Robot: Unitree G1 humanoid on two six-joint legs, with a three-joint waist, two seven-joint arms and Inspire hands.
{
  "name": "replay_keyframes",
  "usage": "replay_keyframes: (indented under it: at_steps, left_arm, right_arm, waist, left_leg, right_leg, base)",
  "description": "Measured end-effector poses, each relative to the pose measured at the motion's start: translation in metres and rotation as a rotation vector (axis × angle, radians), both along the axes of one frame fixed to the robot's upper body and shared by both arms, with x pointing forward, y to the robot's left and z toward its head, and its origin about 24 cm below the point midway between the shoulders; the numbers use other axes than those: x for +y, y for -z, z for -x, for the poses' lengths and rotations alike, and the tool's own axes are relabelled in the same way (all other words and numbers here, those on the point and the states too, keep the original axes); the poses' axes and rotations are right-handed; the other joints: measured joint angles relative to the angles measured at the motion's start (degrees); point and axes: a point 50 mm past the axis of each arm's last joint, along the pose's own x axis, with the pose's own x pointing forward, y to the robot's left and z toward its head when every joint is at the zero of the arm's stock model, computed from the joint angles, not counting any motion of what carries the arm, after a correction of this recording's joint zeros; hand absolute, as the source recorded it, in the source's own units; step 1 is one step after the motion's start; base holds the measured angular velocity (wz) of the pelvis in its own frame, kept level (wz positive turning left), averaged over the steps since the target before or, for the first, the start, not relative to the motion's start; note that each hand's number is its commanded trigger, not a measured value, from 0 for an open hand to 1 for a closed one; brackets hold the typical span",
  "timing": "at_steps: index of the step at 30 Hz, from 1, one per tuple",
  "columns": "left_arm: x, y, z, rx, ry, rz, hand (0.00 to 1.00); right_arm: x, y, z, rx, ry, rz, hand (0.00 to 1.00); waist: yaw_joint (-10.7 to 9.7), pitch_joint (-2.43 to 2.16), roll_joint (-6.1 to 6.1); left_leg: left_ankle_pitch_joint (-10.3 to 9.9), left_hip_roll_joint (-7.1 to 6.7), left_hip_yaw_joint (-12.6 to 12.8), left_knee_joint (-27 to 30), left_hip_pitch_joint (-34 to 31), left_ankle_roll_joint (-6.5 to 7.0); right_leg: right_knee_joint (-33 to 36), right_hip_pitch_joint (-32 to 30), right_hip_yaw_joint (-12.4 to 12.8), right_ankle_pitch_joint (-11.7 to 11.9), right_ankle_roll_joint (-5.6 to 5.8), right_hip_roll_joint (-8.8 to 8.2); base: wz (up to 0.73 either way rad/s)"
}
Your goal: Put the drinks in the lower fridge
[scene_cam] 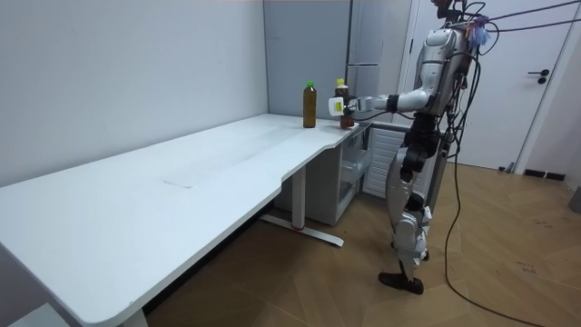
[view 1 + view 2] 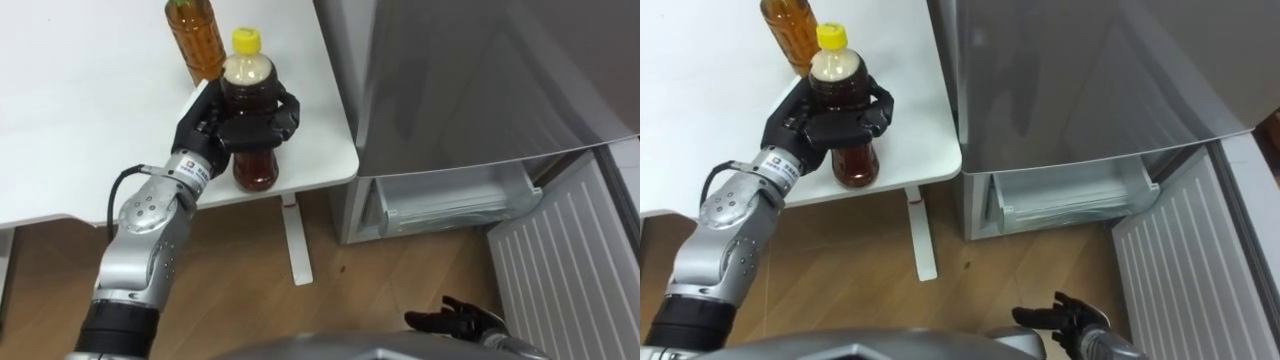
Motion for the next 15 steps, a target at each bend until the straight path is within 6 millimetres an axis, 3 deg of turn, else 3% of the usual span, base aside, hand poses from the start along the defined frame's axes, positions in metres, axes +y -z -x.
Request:
replay_keyframes:
  at_steps: [8,15]
  left_arm:
    - [-0.003,-0.009,-0.002,-0.041,0.010,0.004,1.00]
    - [-0.025,-0.023,-0.001,-0.099,0.085,0.031,1.00]
  right_arm:
    - [0.004,0.000,-0.006,-0.009,-0.037,-0.004,0.00]
    - [0.013,-0.001,-0.019,-0.020,-0.165,0.000,0.00]
  waist:
    - [-0.01,-0.01,-0.04]
    - [0.36,0.03,-0.11]
  left_leg:
    - [0.00,0.06,-0.03,0.36,-0.55,0.01]
    - [0.01,0.06,-0.07,0.44,-0.43,0.01]
  right_leg:
    - [0.70,-0.72,0.01,0.00,0.00,0.00]
    - [0.79,-1.00,-0.22,0.01,0.00,-0.01]
  base:
    - [0.00]
    - [0.00]
